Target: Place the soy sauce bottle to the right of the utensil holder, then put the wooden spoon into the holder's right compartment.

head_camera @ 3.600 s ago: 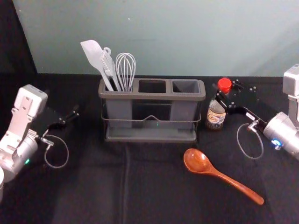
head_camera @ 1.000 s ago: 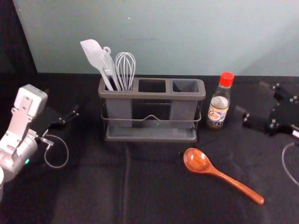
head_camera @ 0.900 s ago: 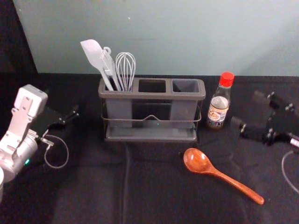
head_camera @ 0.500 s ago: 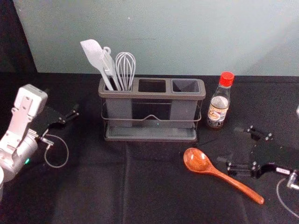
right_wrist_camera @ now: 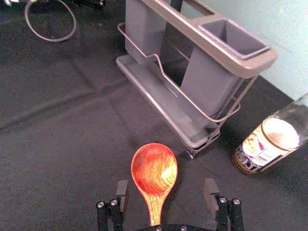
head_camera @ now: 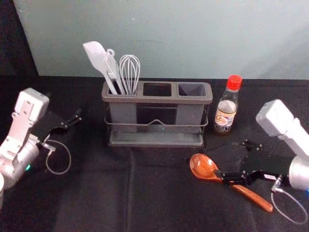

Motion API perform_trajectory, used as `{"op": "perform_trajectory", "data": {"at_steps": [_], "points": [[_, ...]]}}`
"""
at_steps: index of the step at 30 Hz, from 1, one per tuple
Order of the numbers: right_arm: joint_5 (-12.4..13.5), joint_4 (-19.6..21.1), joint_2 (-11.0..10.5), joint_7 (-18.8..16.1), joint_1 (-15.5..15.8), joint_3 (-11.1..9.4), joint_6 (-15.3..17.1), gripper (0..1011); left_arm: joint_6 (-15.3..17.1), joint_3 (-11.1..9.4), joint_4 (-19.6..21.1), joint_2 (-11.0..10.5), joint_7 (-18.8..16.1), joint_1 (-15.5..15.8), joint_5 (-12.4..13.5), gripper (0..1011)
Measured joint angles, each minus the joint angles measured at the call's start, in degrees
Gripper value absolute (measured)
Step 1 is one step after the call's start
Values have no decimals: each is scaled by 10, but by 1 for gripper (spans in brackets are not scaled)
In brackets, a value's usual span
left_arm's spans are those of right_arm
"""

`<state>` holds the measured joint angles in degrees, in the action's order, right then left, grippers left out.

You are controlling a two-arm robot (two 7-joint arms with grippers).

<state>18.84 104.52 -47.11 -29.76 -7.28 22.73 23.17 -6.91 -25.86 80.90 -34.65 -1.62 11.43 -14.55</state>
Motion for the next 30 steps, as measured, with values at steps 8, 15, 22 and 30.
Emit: {"op": "perform_trajectory", "data": {"at_steps": [8, 15, 22, 30], "points": [[-31, -16, 24, 4, -24, 25, 30, 1004, 0, 0, 0, 0, 0, 0, 0, 1005], [-48, -22, 35, -4, -33, 39, 41, 1004, 0, 0, 0, 0, 0, 0, 0, 1005], [-55, -35, 54, -9, -43, 48, 58, 1004, 0, 0, 0, 0, 0, 0, 0, 1005], [-65, -55, 73, -16, -59, 63, 69, 1004, 0, 0, 0, 0, 0, 0, 0, 1005]]}}
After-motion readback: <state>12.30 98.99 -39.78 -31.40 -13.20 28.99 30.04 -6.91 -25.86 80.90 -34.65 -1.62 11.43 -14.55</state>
